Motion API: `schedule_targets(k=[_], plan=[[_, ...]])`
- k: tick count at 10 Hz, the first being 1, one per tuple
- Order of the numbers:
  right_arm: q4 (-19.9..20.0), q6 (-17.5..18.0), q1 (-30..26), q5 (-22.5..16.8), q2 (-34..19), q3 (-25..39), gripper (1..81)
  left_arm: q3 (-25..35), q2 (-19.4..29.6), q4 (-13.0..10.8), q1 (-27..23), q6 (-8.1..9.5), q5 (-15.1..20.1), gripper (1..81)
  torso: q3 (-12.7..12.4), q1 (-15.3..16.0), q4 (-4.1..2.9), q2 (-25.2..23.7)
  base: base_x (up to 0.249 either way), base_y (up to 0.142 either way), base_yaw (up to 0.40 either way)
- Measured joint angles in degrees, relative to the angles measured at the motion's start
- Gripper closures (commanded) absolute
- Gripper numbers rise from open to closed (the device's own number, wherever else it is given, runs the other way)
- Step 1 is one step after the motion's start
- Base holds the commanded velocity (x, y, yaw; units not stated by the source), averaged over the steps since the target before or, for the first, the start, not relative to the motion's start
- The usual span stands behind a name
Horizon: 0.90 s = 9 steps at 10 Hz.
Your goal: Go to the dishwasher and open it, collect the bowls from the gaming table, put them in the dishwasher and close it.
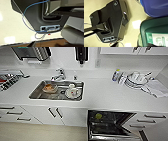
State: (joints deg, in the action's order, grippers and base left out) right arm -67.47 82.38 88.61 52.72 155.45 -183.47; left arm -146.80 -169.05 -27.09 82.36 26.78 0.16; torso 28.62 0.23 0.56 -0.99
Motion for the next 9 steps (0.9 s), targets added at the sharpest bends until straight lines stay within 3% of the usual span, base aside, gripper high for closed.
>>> schedule_targets(k=[3, 5, 9], plan=[[0.15, -2.29, 0.13, -7.47, 4.94, 0.45, 1.0, -2.07, -1.44, 0.0, 0.02, 0.0, 0.02, 1.0, 0.0, 0.09, 0.0, -0.19, 0.0, 0.0, 0.0], [-0.16, -4.63, 0.61, -9.29, 5.66, 1.19, 1.0, -2.16, -1.4, 0.0, 0.05, 0.0, 0.09, 1.0, 0.0, 1.64, 0.0, -2.71, 0.0, 0.0, 0.0], [-0.22, -4.83, -0.74, -10.8, 6.51, 1.24, 1.0, -2.16, -1.1, 0.0, 0.11, -0.02, 0.06, 1.0, -0.05, 6.75, 0.0, -10.95, 0.0, 0.0, 0.0]])
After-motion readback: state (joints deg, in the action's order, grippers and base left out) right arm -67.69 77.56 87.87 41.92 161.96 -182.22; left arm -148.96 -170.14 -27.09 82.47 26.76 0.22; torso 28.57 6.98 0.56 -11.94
